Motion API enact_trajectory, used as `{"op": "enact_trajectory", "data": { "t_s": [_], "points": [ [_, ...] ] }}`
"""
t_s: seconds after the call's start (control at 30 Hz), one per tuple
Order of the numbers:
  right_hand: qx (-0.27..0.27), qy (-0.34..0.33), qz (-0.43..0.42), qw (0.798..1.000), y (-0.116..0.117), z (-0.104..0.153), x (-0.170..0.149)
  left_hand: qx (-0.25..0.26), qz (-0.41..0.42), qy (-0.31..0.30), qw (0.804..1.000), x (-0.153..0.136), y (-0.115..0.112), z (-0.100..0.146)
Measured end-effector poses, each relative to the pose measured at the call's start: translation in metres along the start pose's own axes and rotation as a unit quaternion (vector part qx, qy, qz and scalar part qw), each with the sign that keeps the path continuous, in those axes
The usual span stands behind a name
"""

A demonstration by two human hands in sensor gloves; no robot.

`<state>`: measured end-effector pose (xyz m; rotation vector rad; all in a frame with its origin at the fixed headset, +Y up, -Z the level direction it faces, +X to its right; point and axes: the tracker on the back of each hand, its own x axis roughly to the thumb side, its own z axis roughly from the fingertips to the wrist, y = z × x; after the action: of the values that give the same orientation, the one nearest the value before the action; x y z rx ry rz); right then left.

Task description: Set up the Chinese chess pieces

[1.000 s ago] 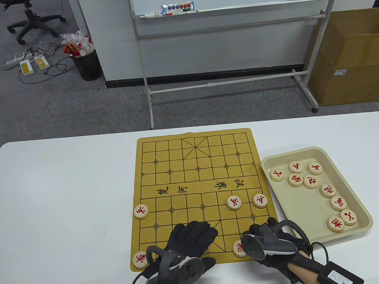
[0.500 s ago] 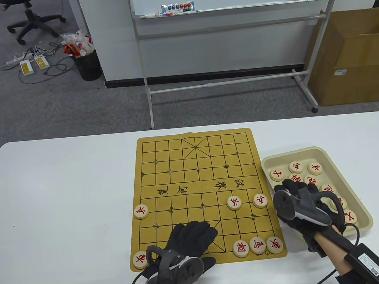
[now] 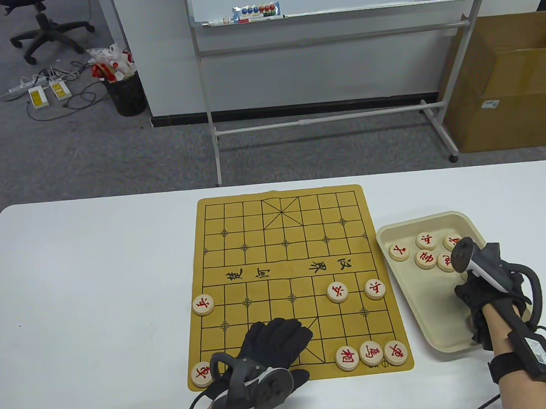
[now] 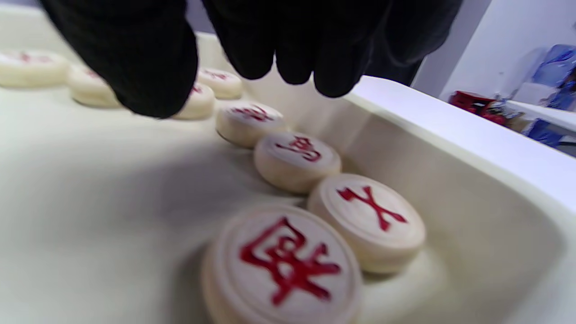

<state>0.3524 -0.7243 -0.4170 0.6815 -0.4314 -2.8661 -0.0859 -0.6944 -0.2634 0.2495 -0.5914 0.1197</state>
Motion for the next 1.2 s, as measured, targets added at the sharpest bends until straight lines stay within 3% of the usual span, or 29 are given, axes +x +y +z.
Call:
{"op": "enact_trajectory", "data": {
  "t_s": [0.23, 0.6, 0.8, 1.2],
  "points": [
    [0.026, 0.004, 0.040, 0.999, 0.016, -0.007, 0.007, -0.003, 0.002, -0.001, 1.000, -0.001, 0.000, 0.000],
    [0.008, 0.027, 0.029, 0.999, 0.014, -0.009, 0.004, -0.003, 0.001, -0.001, 1.000, -0.001, -0.001, -0.001],
    [0.020, 0.029, 0.063, 0.997, 0.015, -0.010, 0.008, -0.004, 0.000, -0.001, 1.000, -0.001, -0.001, -0.001],
    [0.023, 0.020, 0.048, 0.998, 0.016, -0.010, 0.006, -0.007, -0.002, 0.000, 1.000, -0.001, -0.001, -0.001]
  ]
}}
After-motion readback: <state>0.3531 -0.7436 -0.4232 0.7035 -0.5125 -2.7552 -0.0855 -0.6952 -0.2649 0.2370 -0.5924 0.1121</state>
